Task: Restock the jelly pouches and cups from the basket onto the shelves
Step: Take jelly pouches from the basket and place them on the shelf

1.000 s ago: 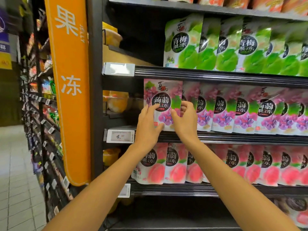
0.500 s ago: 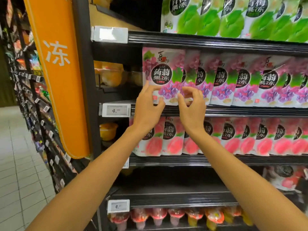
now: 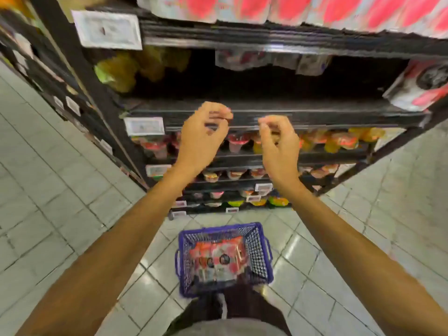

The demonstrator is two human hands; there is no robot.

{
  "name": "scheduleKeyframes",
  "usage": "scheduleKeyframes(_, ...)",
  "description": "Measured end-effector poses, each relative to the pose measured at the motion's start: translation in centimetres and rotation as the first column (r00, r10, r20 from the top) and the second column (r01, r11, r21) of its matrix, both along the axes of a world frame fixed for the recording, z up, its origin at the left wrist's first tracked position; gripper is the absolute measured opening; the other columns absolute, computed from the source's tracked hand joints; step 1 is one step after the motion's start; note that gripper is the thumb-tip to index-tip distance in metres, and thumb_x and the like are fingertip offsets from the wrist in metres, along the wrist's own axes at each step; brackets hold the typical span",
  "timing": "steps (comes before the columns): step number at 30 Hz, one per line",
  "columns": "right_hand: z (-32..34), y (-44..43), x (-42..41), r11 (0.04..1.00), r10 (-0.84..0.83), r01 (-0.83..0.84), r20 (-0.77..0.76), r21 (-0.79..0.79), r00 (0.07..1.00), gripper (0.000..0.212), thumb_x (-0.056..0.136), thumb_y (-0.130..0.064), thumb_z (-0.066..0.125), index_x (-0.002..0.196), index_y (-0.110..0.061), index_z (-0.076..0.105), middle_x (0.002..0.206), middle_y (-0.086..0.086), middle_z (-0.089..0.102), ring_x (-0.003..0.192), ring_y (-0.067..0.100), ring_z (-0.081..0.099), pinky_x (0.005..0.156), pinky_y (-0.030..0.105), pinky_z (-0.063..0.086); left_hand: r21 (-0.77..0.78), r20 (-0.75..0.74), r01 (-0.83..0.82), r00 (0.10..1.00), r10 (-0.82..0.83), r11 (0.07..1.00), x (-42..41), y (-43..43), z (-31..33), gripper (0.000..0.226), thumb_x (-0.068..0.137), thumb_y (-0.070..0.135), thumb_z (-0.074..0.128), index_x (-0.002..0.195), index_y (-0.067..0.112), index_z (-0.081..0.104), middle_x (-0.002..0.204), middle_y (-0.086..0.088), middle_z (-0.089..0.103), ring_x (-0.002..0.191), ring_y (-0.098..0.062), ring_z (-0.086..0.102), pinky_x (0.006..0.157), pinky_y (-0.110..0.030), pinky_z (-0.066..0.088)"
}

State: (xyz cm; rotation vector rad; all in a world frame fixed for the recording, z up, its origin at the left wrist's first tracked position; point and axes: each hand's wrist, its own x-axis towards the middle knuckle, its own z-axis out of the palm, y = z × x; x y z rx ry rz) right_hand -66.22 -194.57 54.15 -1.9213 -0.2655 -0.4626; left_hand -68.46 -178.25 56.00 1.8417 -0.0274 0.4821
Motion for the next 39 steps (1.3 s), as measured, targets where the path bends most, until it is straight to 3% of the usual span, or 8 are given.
scheduleKeyframes(6, -15.7, -4.1, -4.1, 0.999, 0.025, -0.039, -0.409, -0.024, 0.912, 0.011, 0.099, -0.013, 0.055, 0.089, -0.017, 0.059, 0.076, 0.015, 0.062, 0.061, 0.003, 0.050, 0.058, 0.015, 0.041, -0.098, -0.399, 0.035, 0.914, -0.072, 0.995, -5.2, -2.9, -18.1, 0.018, 0.092, -0.006, 0.056, 0.104, 0.002, 0.067, 0.100, 0.006, 0.068, 0.095, -0.014, 0.065, 0.083, -0.024, 0.051)
scheduleKeyframes(12, -30.2, -8.3, -6.9, 0.993, -0.029, -0.058, -0.704, -0.099, 0.710, 0.017, 0.097, -0.009, 0.057, 0.087, -0.022, 0.059, 0.084, -0.014, 0.064, 0.072, -0.010, 0.063, 0.061, 0.011, 0.049, -0.126, -0.625, -0.053, 0.780, -0.038, 0.991, -10.4, -6.2, -33.1, 0.018, 0.086, -0.012, 0.060, 0.097, -0.001, 0.070, 0.100, -0.001, 0.068, 0.095, -0.021, 0.065, 0.085, -0.021, 0.049)
scheduleKeyframes(18, -44.8, -11.0, -10.1, 0.954, -0.072, -0.194, -0.800, -0.231, 0.596, 0.009, 0.092, 0.004, 0.058, 0.089, -0.001, 0.065, 0.088, 0.006, 0.063, 0.080, 0.017, 0.056, 0.070, 0.008, 0.041, -0.040, -0.748, -0.087, 0.663, 0.028, 0.995, -15.2, -8.7, -48.4, 0.011, 0.085, -0.009, 0.064, 0.092, -0.001, 0.068, 0.096, -0.009, 0.068, 0.081, -0.010, 0.062, 0.074, -0.008, 0.046)
scheduleKeyframes(23, -56.2, -13.1, -11.9, 0.858, -0.073, -0.408, -0.860, -0.313, 0.505, 0.012, 0.088, 0.008, 0.051, 0.084, 0.006, 0.063, 0.079, 0.018, 0.063, 0.073, 0.026, 0.055, 0.063, 0.022, 0.040, -0.080, -0.864, -0.160, 0.503, 0.012, 0.984, -17.6, -9.4, -60.0, 0.013, 0.088, -0.010, 0.059, 0.096, -0.005, 0.068, 0.102, -0.016, 0.068, 0.097, -0.034, 0.065, 0.090, -0.044, 0.050)
scheduleKeyframes(26, -63.1, -14.1, -12.1, 0.792, -0.066, -0.517, -0.889, -0.323, 0.454, 0.015, 0.088, 0.005, 0.052, 0.088, 0.005, 0.067, 0.085, 0.023, 0.068, 0.078, 0.035, 0.063, 0.065, 0.035, 0.042, -0.054, -0.889, -0.176, 0.456, 0.033, 0.983, -18.8, -9.7, -65.8, 0.014, 0.091, -0.005, 0.058, 0.093, 0.004, 0.069, 0.096, -0.006, 0.069, 0.090, -0.021, 0.064, 0.086, -0.027, 0.049)
scheduleKeyframes(31, -73.6, -13.9, -11.2, 0.737, -0.094, -0.597, -0.922, -0.317, 0.374, 0.019, 0.088, 0.000, 0.056, 0.099, -0.001, 0.071, 0.106, 0.015, 0.070, 0.098, 0.032, 0.065, 0.082, 0.032, 0.044, 0.032, -0.900, -0.170, 0.424, 0.102, 0.985, -19.6, -9.6, -75.5, 0.011, 0.088, -0.010, 0.057, 0.091, -0.006, 0.067, 0.097, -0.021, 0.069, 0.091, -0.033, 0.065, 0.078, -0.031, 0.047)
scheduleKeyframes(33, -77.1, -13.6, -10.9, 0.725, -0.141, -0.612, -0.939, -0.314, 0.315, 0.018, 0.090, -0.008, 0.059, 0.103, -0.003, 0.071, 0.109, 0.013, 0.069, 0.102, 0.030, 0.064, 0.074, 0.023, 0.038, 0.064, -0.921, -0.170, 0.369, 0.124, 0.983, -19.4, -9.5, -79.1, 0.016, 0.086, -0.006, 0.059, 0.101, -0.004, 0.065, 0.100, -0.021, 0.068, 0.094, -0.033, 0.065, 0.084, -0.037, 0.051)
scheduleKeyframes(39, -84.6, -11.9, -11.6, 0.848, -0.168, -0.498, -0.983, -0.180, 0.070, 0.026, 0.083, -0.040, 0.074, 0.071, -0.018, 0.066, 0.075, -0.007, 0.072, 0.059, -0.004, 0.065, 0.062, 0.007, 0.049, 0.079, -0.980, -0.324, 0.146, 0.132, 0.943, -18.1, -9.1, -86.5, 0.076, 0.081, 0.007, 0.073, 0.143, 0.004, 0.028, 0.137, -0.015, 0.049, 0.121, -0.032, 0.053, 0.098, -0.038, 0.047)
